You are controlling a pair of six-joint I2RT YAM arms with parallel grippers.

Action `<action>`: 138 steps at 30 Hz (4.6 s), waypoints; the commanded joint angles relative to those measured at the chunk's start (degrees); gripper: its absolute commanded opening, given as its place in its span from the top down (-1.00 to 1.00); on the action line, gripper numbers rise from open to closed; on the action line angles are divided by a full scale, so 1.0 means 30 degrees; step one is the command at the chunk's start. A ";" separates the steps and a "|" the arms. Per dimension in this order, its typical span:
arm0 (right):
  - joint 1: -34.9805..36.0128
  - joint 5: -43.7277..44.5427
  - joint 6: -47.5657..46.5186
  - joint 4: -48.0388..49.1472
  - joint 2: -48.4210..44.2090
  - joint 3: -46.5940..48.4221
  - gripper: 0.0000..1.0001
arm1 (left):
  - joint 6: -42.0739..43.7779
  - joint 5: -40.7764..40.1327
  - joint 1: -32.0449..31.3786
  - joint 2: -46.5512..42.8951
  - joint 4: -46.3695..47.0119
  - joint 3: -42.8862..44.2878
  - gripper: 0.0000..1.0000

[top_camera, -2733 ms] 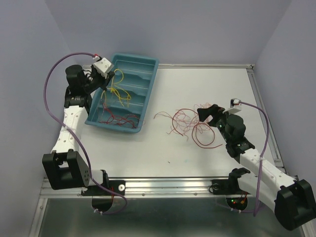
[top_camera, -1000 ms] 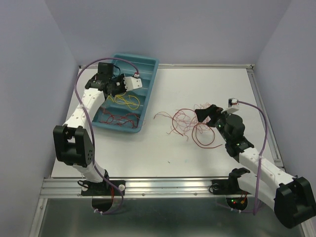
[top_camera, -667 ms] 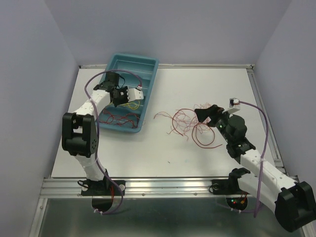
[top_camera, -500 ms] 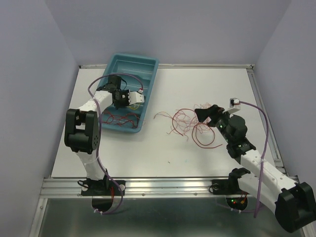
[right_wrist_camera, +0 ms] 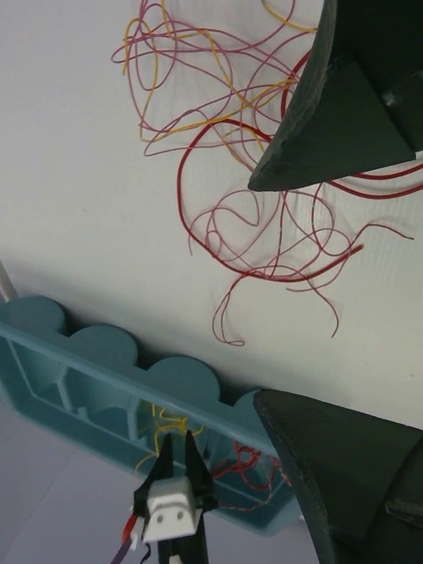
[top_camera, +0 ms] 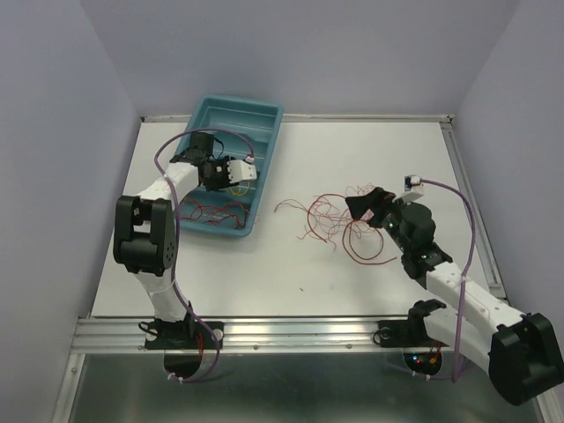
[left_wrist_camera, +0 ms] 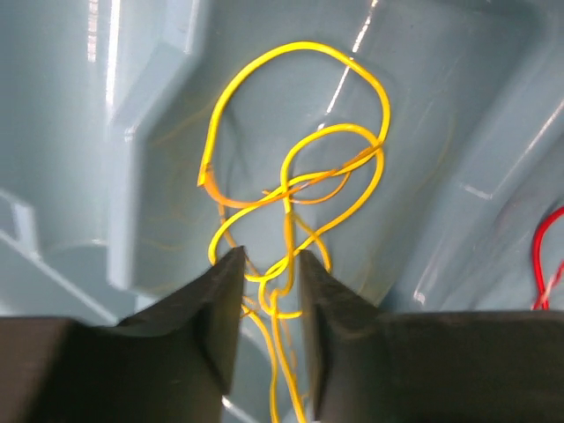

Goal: Untangle the cables

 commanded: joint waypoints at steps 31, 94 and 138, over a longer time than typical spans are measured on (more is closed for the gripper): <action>-0.0011 0.7524 -0.2701 -0.3678 0.9708 0.6055 -0.01 | -2.2875 1.1184 -0.2927 -0.8857 1.2964 -0.1502 -0.79; 0.4032 -0.3785 -0.6070 0.3673 -0.0425 0.0140 -0.51 | -2.1268 1.0919 -0.9314 -0.9765 1.0457 -0.2508 1.00; 0.3828 0.7533 -0.2119 -0.0214 0.5609 0.2216 0.79 | -1.8075 -0.0886 -1.1394 -1.0087 0.5706 1.4137 1.00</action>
